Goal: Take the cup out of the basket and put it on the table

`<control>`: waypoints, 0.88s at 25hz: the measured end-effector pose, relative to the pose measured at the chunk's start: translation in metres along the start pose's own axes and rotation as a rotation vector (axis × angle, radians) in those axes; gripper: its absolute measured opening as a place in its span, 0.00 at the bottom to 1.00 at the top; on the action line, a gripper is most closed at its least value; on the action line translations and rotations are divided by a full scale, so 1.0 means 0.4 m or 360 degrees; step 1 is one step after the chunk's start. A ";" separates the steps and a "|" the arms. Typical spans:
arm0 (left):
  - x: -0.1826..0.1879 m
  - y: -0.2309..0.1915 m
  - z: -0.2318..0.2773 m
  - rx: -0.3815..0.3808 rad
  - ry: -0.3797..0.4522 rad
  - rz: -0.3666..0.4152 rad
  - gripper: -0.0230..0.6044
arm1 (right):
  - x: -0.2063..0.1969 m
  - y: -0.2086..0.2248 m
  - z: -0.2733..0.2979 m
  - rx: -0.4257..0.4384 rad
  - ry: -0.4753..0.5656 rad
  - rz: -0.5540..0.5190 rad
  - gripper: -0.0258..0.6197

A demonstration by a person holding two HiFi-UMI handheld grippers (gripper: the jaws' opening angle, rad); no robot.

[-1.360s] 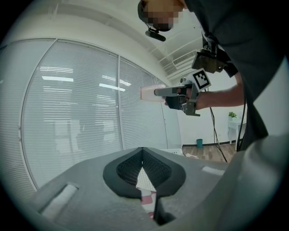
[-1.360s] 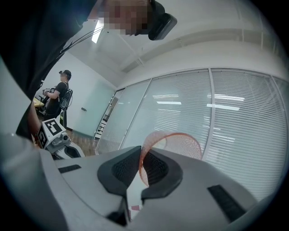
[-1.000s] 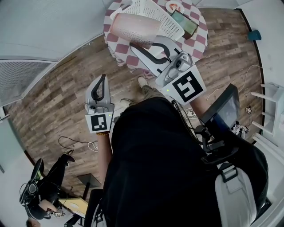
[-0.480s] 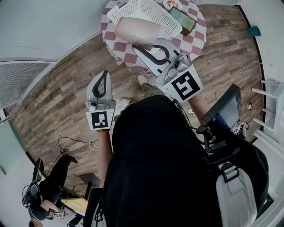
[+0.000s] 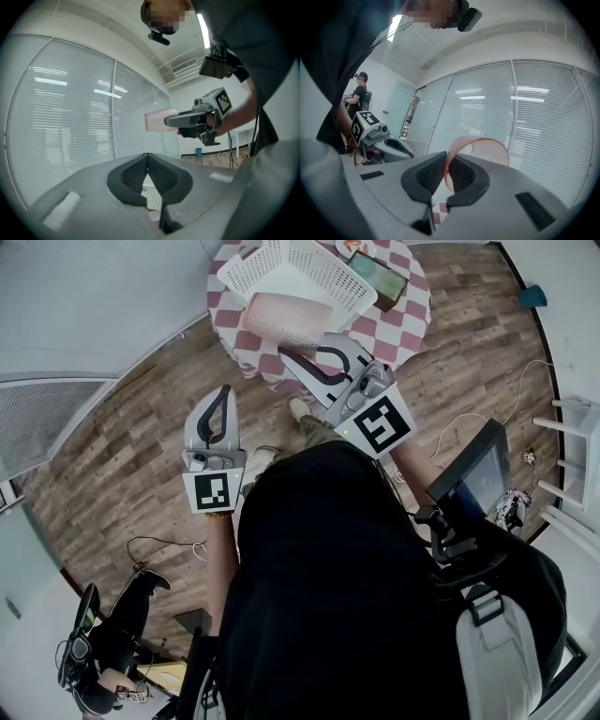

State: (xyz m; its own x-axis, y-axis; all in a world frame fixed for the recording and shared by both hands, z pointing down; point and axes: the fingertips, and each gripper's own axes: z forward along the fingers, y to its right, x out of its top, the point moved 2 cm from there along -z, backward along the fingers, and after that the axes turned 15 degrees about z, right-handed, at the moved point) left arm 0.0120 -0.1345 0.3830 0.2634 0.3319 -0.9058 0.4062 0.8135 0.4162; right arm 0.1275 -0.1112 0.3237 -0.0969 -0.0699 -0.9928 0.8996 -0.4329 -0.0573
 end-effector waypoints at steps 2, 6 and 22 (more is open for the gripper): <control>-0.001 0.001 0.005 -0.0010 -0.0001 -0.0005 0.05 | -0.012 0.001 0.000 -0.0006 -0.0007 -0.0003 0.08; 0.005 0.000 0.017 -0.0028 0.0013 -0.0003 0.05 | -0.032 0.005 -0.001 -0.0017 -0.0020 0.0004 0.08; 0.003 0.019 0.031 -0.0072 0.0029 -0.0003 0.05 | -0.131 0.011 -0.001 -0.0045 -0.0091 0.0023 0.08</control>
State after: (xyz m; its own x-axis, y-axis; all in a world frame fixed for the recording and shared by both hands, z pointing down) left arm 0.0262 -0.1340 0.3859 0.2468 0.3387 -0.9080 0.3666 0.8347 0.4110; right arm 0.1367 -0.1094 0.3753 -0.1071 -0.1274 -0.9861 0.9126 -0.4061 -0.0466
